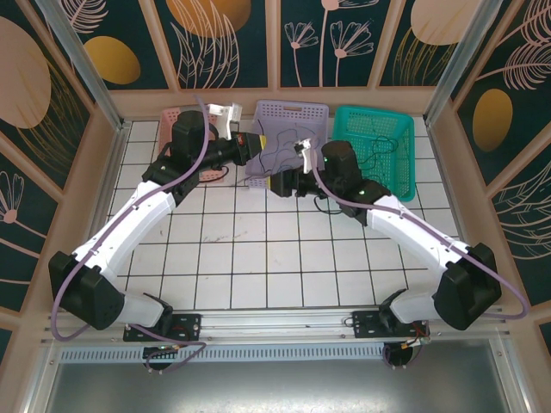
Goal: Untangle the cables
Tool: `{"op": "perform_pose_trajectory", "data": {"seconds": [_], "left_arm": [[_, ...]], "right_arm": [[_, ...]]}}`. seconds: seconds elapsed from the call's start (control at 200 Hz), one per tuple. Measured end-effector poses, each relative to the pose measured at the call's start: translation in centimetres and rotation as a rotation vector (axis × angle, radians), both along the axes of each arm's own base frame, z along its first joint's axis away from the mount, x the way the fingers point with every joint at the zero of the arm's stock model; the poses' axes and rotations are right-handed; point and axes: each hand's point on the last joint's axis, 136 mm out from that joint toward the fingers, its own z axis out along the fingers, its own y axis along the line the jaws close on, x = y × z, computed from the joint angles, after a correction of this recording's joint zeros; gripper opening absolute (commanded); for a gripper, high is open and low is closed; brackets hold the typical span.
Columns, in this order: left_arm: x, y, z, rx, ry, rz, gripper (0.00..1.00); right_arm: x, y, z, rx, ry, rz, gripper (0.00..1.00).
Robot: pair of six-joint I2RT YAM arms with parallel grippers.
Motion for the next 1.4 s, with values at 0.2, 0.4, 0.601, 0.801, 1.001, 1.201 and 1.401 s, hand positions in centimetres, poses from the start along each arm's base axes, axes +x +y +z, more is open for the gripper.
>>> {"op": "perform_pose_trajectory", "data": {"seconds": [0.2,0.4,0.601,0.801,1.001,1.201,1.401], "left_arm": [[0.0,0.0,0.9,-0.006,-0.01,0.001,0.0],[0.0,0.0,1.0,-0.008,-0.01,0.002,0.0],[0.0,0.0,1.0,-0.015,-0.001,0.005,0.0],[0.1,0.0,1.1,-0.017,0.003,0.007,0.0],[0.5,0.3,1.1,-0.02,0.006,0.036,0.13],[1.5,1.9,1.5,-0.008,0.037,0.16,0.7],[0.9,5.9,2.9,-0.033,0.08,0.376,0.81]], "right_arm": [[2.5,1.5,4.8,0.083,-0.098,-0.007,0.64],[2.8,2.3,5.1,0.107,-0.092,0.015,0.61],[3.1,3.3,4.2,0.103,-0.069,0.034,0.52],[3.7,4.5,3.9,0.113,-0.049,0.047,0.32],[3.4,5.3,4.7,0.141,-0.041,0.059,0.0],[4.5,4.3,4.7,0.142,-0.025,-0.006,0.0],[5.2,1.3,6.2,0.158,-0.011,-0.084,0.0]]}}
